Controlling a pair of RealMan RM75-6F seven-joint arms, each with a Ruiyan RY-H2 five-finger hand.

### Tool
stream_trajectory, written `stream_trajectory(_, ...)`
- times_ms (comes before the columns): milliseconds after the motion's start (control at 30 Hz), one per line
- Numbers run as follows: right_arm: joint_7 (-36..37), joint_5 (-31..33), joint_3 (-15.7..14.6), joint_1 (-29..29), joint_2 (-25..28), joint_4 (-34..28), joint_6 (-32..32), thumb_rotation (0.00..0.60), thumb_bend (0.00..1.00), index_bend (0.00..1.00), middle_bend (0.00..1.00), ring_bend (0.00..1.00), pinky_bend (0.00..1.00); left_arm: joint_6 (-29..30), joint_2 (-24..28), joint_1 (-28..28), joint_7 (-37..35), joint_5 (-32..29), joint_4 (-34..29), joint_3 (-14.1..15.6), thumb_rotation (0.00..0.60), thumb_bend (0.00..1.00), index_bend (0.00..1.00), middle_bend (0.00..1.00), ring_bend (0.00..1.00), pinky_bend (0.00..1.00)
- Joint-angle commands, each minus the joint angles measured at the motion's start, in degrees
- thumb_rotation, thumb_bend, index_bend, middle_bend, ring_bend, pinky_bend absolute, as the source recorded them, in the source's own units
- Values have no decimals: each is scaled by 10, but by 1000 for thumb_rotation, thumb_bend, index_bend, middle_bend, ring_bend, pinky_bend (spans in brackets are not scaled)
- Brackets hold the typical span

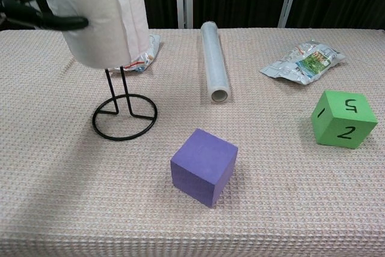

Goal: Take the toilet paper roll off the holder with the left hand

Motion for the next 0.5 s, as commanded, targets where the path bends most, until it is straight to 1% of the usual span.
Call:
stream_trajectory(33,-1,0,0,1,0,-2,-1,600,313,0,0,0,0,13,97,1,7,-17,-133,-60,600,141,38,332,292,190)
stream_trajectory(100,-1,0,0,1,-2,-1,-2,600,313,0,0,0,0,17,131,3,4,-34,-180,-85,600,141,39,332,293,190)
stream_trajectory(167,1,-1,-1,2,-3,-2,-3,600,313,0,0,0,0,18,159,6,2,-50,-207,-105,600,141,39,332,293,190)
stream_trajectory(233,3,-3,-2,2,-4,-2,-4,600,312,0,0,0,0,17,188,13,-21,-75,-228,-125,600,140,39,331,293,190)
stream_trajectory(300,4,-3,-2,2,-4,-1,-3,600,312,0,0,0,0,20,209,24,-41,-90,-230,-135,600,139,39,331,293,190)
stream_trajectory(333,6,-3,-2,2,-5,1,-3,600,312,0,0,0,0,27,219,32,-46,-94,-218,-137,600,140,41,331,293,190)
stream_trajectory(400,7,-2,-2,2,-6,4,-3,600,312,0,0,0,0,34,222,42,-38,-94,-184,-124,600,143,50,334,296,190)
stream_trajectory(500,4,1,-3,2,-9,11,-8,600,313,0,0,0,0,26,198,46,2,-73,-101,-72,600,145,67,345,306,190)
